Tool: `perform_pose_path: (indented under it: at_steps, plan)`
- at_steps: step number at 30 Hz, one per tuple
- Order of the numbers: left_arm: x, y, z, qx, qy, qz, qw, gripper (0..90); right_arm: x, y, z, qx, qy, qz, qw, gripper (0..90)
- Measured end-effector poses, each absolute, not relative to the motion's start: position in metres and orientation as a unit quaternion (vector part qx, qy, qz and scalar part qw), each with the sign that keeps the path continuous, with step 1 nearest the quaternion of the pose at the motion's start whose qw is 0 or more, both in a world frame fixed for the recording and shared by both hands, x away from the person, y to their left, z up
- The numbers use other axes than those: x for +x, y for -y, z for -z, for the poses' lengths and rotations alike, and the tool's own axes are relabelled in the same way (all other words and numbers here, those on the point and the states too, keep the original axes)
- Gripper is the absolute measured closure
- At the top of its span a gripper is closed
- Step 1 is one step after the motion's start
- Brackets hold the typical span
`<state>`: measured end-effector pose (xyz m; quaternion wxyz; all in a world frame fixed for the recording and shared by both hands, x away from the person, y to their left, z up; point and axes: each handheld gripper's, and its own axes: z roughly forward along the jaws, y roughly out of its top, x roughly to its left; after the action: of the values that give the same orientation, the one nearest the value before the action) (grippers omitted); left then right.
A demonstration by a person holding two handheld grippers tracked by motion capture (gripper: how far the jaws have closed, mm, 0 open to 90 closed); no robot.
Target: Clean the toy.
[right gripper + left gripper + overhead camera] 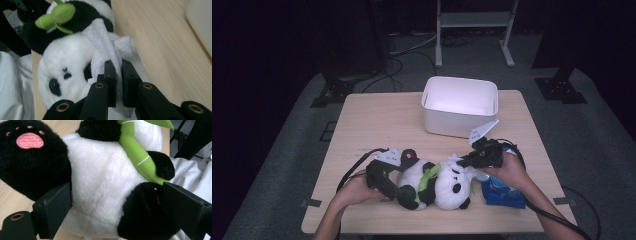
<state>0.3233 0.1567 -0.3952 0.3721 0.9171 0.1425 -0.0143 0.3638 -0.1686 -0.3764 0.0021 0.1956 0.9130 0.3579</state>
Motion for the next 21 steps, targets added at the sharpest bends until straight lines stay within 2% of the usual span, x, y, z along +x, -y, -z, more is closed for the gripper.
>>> perform_pose_path:
  at_steps: [21]
  plan:
    - [0.323,-0.156,0.394,0.918,-0.139,0.013,0.37,9.5,0.377,0.084,0.354,0.125,-0.928,-0.351,-0.013,82.9]
